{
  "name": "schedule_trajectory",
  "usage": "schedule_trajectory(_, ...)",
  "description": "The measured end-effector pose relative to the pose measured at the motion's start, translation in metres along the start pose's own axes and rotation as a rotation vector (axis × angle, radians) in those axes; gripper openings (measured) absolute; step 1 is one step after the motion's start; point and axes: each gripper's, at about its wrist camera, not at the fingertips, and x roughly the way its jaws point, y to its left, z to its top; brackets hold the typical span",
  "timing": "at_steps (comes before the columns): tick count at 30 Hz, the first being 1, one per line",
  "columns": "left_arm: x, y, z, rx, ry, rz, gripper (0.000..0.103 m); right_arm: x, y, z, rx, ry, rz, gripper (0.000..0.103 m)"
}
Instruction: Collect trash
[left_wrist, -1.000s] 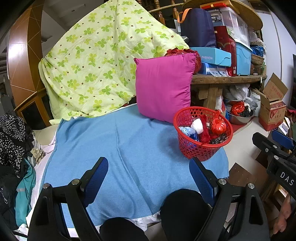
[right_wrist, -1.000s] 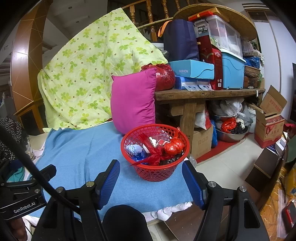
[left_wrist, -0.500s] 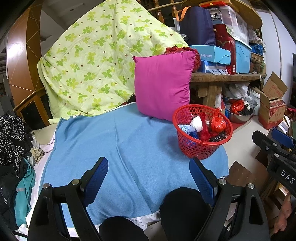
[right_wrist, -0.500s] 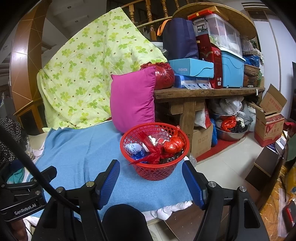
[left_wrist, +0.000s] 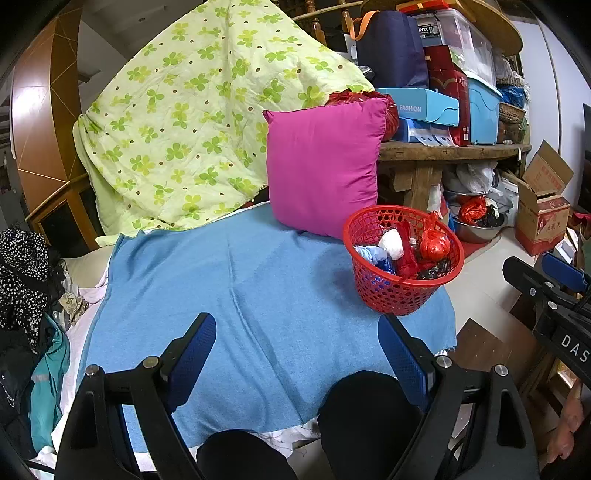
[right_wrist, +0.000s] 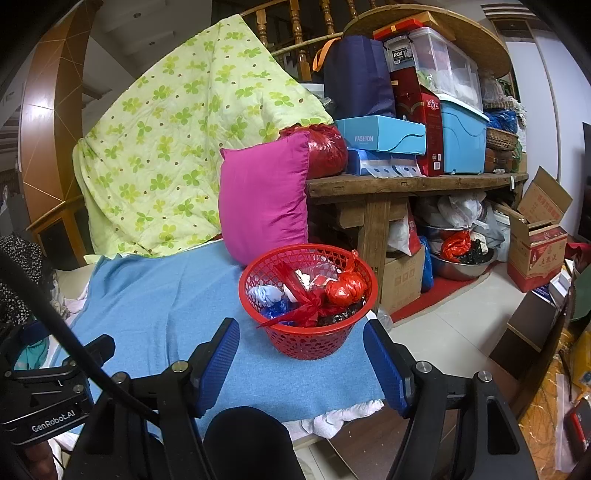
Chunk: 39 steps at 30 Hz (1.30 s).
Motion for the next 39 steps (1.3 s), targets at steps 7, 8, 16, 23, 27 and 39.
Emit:
schedule_trajectory(7, 0.0002, 0.0001, 0.0003, 0.001, 0.005, -0.001, 0.09, -0.0009, -0.0002, 0.0013, 0.0, 0.001, 0.0, 0.073)
schedule_trajectory(8, 0.0001, 0.0003, 0.0003, 0.001, 0.005, -0.001, 0.09, -0.001, 0.0008, 0.0021, 0.0, 0.001, -0.001, 0.073)
schedule_trajectory(16, 0.0002, 0.0012, 0.0006, 0.002, 0.004, -0.003, 0.09, -0.0031, 0.0009, 0.0018, 0.001, -0.009, -0.001, 0.073)
schedule_trajectory(23, -0.0028, 0.0013, 0.0039, 0.004, -0.001, -0.002, 0.09, -0.006, 0.0039, 0.007, 0.002, -0.019, -0.003, 0.073)
schedule_trajectory(27, -0.003, 0.0012, 0.0041, 0.004, -0.001, -0.001, 0.09, -0.0063, 0.0042, 0.0069, 0.003, -0.018, -0.001, 0.073)
schedule_trajectory(39, -0.003, 0.0002, 0.0046, 0.004, 0.0, 0.001, 0.09, -0.0068, 0.0045, 0.0073, 0.003, -0.018, -0.002, 0.073)
